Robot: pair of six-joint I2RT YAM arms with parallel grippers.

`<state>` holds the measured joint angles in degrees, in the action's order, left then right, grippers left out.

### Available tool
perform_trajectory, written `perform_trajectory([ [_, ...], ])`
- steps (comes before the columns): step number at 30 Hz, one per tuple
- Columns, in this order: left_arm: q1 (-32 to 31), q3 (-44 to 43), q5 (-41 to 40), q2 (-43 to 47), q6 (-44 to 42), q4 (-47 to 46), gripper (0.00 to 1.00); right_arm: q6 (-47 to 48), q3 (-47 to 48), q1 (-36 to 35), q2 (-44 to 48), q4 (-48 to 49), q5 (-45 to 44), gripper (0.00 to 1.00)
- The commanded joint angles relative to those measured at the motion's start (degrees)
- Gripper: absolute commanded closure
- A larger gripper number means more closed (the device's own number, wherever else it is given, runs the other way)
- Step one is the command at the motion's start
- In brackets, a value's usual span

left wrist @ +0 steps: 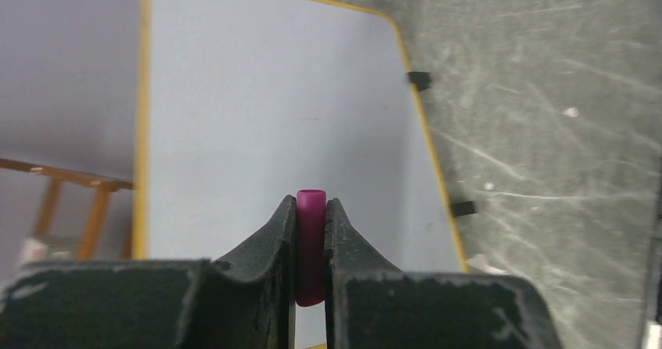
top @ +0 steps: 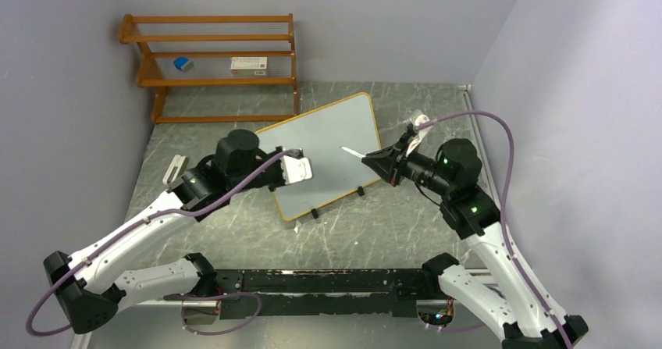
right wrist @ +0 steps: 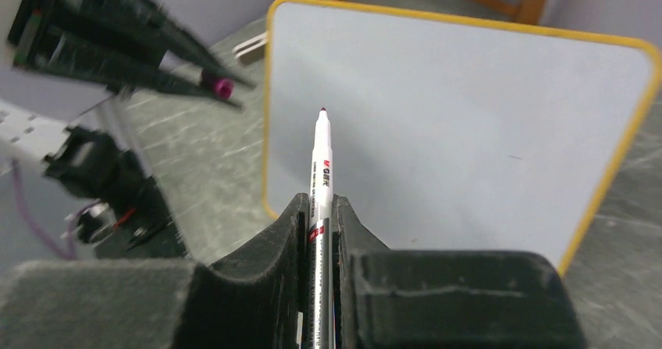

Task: Write a sentence on the whiteboard
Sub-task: Open the whiteboard marker at the center of the board, then place the pen cap at the center of the board.

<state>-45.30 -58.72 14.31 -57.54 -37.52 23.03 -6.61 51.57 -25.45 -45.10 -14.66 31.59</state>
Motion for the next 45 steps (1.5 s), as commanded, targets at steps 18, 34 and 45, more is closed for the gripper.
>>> perform_trajectory([
  [18, -29.30, 9.57, -16.77, -17.25, 26.48, -14.85, 0.95, 1.26, -14.50, 0.31, 15.47, 13.95, -25.55, 1.00],
  [34, -29.05, 6.40, -18.34, -34.99, 35.14, -13.63, 0.92, 1.31, -15.29, 0.32, 15.60, 13.71, -25.12, 1.00],
  [45, -27.02, 8.53, -18.18, -36.30, 37.17, -12.44, 0.76, 1.33, -15.35, 0.32, 15.34, 13.34, -24.70, 1.00],
])
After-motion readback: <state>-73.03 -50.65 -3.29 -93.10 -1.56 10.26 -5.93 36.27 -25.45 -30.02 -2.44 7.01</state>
